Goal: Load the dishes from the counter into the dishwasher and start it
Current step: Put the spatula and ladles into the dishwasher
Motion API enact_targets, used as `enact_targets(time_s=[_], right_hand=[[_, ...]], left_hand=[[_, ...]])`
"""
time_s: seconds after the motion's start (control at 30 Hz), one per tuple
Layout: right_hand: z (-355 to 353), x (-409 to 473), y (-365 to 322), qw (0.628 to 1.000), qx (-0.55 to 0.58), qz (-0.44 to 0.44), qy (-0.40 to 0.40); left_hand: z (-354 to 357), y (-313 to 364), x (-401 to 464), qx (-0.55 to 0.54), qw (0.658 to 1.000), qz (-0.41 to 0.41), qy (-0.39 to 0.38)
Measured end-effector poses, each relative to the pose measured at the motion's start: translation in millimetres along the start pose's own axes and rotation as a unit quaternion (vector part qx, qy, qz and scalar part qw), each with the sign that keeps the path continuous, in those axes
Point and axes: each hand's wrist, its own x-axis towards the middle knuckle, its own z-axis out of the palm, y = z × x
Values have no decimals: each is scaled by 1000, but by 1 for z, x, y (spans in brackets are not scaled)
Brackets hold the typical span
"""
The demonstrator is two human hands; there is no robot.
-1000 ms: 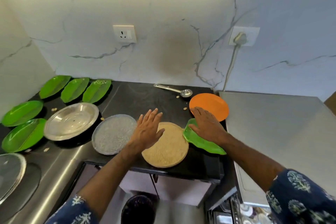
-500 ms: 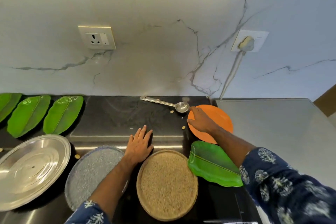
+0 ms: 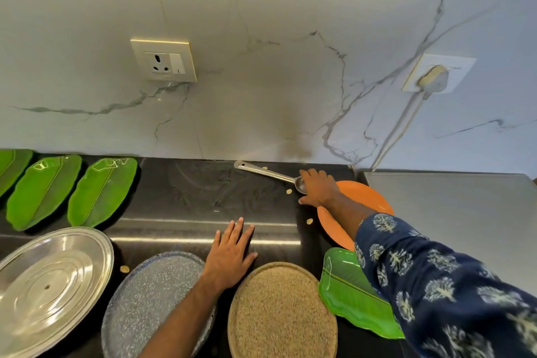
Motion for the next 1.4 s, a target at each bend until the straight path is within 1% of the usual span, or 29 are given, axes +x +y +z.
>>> enact_targets(time_s=[0.17, 0.3, 0.37, 0.43, 0.5, 0.57, 0.63, 0.73, 0.83, 0.9, 0.97, 1.03, 1.07, 1.13, 1.17, 1.23, 1.27, 1.3, 1.4], right_hand=[[7, 16, -3, 999, -11, -3, 30], [8, 10, 3, 998, 42, -22, 52], [4, -5, 7, 995, 61, -33, 77], [-2, -28, 13, 989, 89, -44, 112], [-6, -62, 21, 978, 141, -55, 144], [-7, -104, 31, 961, 214, -66, 164], [-5, -154, 42, 943, 267, -80, 183], [-5, -228, 59, 924, 315, -109, 187], [-4, -302, 80, 897, 379, -126, 191], [7, -341, 97, 879, 423, -120, 188], [27, -382, 120, 857, 482, -97, 156], [51, -426, 141, 819, 559, -73, 108], [64, -444, 148, 791, 603, -60, 90], [90, -489, 162, 726, 682, -31, 78], [105, -511, 166, 684, 726, -21, 74], [128, -551, 171, 574, 817, 3, 48], [136, -572, 172, 533, 845, 20, 35], [144, -592, 174, 512, 857, 42, 29], [168, -641, 176, 482, 867, 116, 37]], left_hand=[[-4, 0, 0, 0, 1000, -2, -14], [-12, 3, 0, 14, 999, -4, -32], [-21, 5, 1, 7, 999, -5, -36], [-33, 9, 4, -22, 1000, -6, -9], [-49, 17, 5, -59, 996, 5, 60], [-67, 31, 4, -51, 990, 39, 128], [-86, 56, 1, -26, 982, 103, 155], [-103, 102, -8, -2, 968, 197, 157], [-101, 153, -26, 18, 952, 267, 150], [-95, 183, -42, 1, 945, 297, 135], [-84, 217, -65, -12, 939, 323, 115], [-66, 251, -95, -36, 935, 333, 117], [-55, 264, -110, -54, 938, 324, 115], [-30, 301, -148, -85, 946, 294, 108], [-17, 319, -167, -96, 949, 282, 107], [4, 349, -199, -115, 951, 273, 91], [16, 363, -215, -124, 951, 274, 73], [27, 376, -230, -132, 951, 275, 51], [56, 406, -266, -140, 947, 288, -11]])
